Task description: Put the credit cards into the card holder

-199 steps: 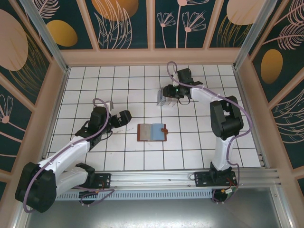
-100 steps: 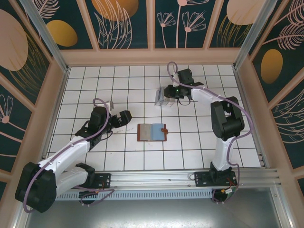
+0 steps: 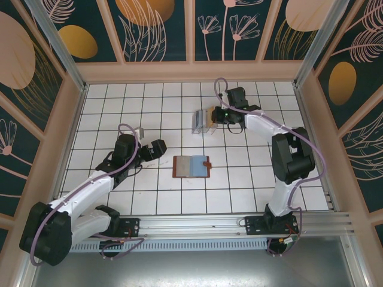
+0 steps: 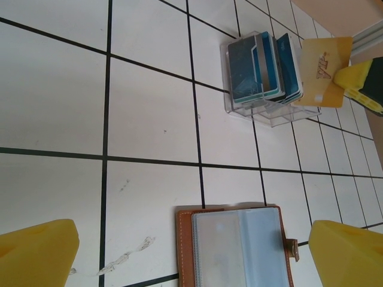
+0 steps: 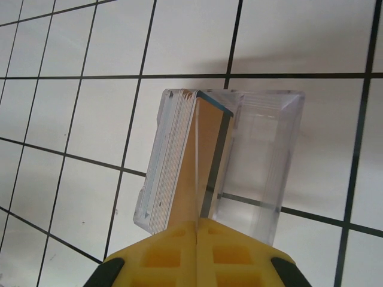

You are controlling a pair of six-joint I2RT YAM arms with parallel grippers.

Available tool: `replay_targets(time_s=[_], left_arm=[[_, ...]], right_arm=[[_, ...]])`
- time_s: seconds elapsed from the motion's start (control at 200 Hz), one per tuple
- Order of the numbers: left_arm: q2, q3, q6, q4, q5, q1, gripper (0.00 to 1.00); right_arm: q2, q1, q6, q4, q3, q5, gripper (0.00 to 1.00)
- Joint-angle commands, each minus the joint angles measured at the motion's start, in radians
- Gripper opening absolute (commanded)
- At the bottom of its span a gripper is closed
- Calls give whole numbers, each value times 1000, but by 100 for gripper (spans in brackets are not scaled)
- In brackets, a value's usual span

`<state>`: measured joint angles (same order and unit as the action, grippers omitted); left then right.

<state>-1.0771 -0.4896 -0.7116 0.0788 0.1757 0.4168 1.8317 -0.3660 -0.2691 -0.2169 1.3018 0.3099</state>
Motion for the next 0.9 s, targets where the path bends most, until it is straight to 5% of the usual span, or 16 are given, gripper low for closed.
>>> replay_targets(time_s=[0.0,0.265,0.45,0.561,0.721,0.896], left_arm=[[-16,22,-11,38,25,-6,99],[-65,49,-13,-48,185,-3,90],[-107,21,13,-73,207,-4,89],[-152,10,32,-67,224,-3,89],[-226,6,41,-42,236,15,88],[-290,-16,26,-11,225,44,82]], right_arm=[[-75,5,-6,-22,-30,-50,0],[-299,0,-48,-47,-238,43,0],[-374,-62,-192,-7,-406,346,0],[-395,-99,-422,215,-567,580,0],[-401,-203,-460,241,-637,548,0],[-378,-195,-460,349,-704,512,0]])
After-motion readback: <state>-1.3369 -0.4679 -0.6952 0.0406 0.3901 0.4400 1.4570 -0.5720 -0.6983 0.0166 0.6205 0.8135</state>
